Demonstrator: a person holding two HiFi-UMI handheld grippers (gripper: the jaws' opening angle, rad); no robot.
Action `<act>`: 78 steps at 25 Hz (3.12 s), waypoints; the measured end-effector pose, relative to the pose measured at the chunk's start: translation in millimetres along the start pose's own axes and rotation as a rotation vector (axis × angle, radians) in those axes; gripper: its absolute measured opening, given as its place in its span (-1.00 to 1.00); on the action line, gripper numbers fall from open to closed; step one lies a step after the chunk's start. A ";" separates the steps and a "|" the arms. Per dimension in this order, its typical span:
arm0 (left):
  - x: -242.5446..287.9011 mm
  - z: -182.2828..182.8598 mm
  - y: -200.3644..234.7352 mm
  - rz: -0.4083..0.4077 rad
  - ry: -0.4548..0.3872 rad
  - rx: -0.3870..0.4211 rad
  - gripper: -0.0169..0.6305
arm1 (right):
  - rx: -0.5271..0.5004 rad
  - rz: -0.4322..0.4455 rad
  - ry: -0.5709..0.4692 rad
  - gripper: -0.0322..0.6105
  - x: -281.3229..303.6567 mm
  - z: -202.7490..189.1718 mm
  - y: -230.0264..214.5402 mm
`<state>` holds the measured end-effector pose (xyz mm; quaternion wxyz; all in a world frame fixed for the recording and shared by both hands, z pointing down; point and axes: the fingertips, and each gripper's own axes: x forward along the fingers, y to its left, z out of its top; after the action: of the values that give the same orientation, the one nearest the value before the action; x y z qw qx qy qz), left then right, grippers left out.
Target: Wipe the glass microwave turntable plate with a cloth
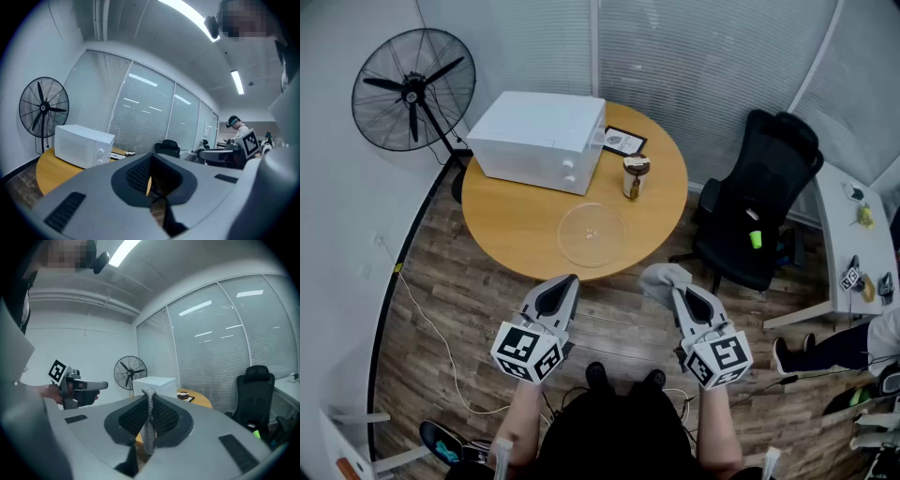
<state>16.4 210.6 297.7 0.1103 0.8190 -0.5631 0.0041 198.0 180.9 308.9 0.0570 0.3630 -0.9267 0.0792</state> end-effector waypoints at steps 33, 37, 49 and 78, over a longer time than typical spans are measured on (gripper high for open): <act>24.9 -50.8 40.0 0.056 0.131 -0.064 -0.97 | 0.104 0.050 0.057 -0.78 67.2 -44.6 -11.8; 60.8 -41.7 48.1 0.077 0.137 -0.061 -0.97 | 0.105 0.080 0.048 -0.78 95.0 -32.7 -41.0; 145.6 -39.0 58.7 0.157 0.181 -0.061 -0.97 | 0.150 0.188 0.068 -0.78 154.4 -32.8 -106.5; 185.4 -101.5 166.0 0.097 0.378 -0.151 -0.97 | 0.158 0.079 0.220 -0.78 247.7 -75.7 -106.2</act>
<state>-57.1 1.9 450.2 0.2746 0.7652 -0.5697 0.1206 93.2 -46.2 434.7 0.1264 0.3185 -0.9193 0.1934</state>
